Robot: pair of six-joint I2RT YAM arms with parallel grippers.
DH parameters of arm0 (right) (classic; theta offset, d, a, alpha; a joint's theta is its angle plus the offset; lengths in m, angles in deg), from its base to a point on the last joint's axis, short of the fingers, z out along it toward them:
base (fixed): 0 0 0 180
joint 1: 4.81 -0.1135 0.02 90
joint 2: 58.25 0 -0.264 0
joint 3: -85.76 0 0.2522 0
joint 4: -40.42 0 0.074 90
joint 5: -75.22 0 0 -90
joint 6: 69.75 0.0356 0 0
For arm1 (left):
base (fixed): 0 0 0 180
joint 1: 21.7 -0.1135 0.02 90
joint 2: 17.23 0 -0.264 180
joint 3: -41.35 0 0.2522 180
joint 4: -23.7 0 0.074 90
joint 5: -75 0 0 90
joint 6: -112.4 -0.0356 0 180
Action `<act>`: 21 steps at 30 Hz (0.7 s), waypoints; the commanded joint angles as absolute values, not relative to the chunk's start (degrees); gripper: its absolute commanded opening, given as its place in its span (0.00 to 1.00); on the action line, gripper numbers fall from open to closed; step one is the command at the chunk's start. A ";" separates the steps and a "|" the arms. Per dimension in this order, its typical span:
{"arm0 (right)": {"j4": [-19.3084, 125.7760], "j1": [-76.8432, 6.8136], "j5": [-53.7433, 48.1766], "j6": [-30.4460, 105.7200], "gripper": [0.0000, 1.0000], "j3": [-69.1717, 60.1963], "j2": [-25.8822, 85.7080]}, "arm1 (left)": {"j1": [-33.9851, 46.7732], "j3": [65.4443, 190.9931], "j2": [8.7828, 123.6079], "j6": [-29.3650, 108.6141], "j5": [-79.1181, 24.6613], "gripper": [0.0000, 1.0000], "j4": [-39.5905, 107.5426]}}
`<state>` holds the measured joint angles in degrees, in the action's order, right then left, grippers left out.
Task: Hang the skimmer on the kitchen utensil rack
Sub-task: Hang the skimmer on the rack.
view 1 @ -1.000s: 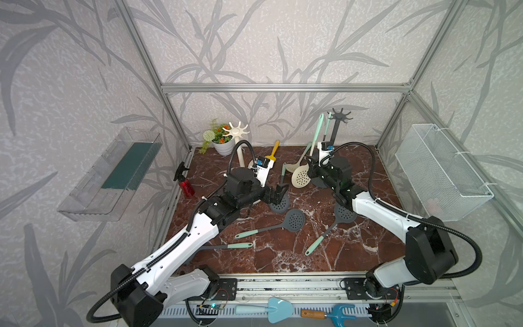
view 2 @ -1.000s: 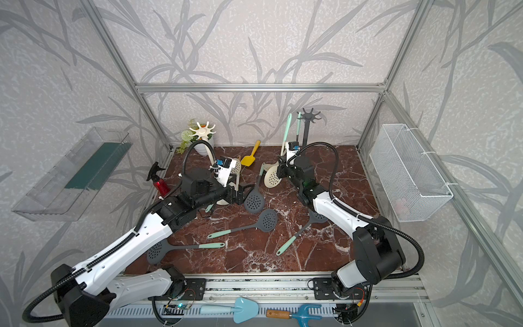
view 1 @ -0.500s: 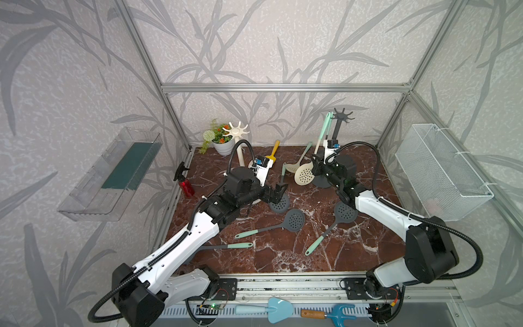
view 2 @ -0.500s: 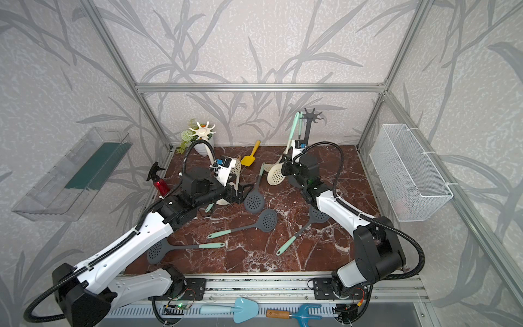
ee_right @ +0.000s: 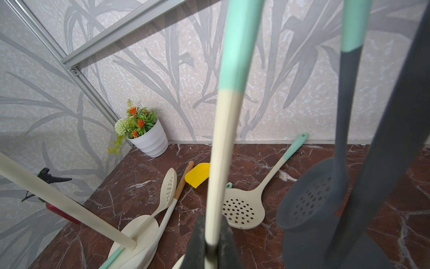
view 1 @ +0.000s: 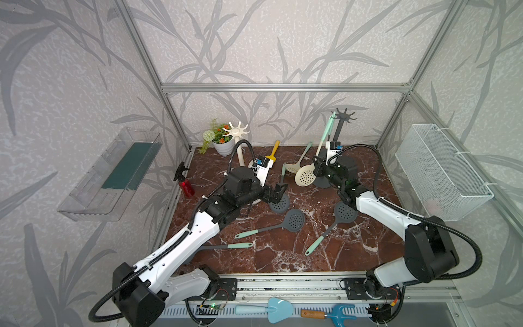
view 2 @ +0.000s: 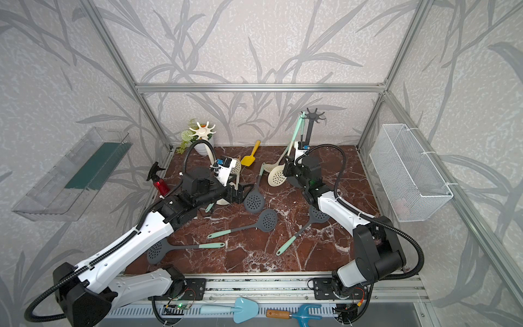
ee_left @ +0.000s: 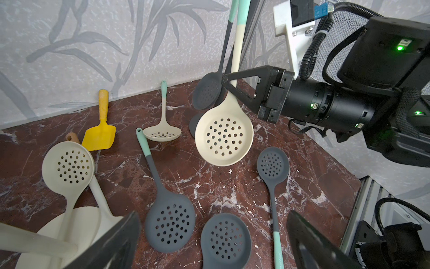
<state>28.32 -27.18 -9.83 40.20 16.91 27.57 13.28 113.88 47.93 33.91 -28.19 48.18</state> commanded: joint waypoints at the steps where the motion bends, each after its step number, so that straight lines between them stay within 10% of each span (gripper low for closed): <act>1: 26.57 -27.12 -8.53 39.58 0.00 15.09 27.00 | 12.75 113.30 48.51 33.13 -28.56 0.96 47.46; 21: 28.89 -28.54 -10.74 35.98 0.00 15.51 22.53 | 12.14 113.42 48.79 33.44 -29.51 0.96 47.18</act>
<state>30.20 -28.39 -9.79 36.70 15.51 24.99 12.60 113.88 48.61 33.93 -28.65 48.18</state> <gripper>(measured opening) 0.083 0.960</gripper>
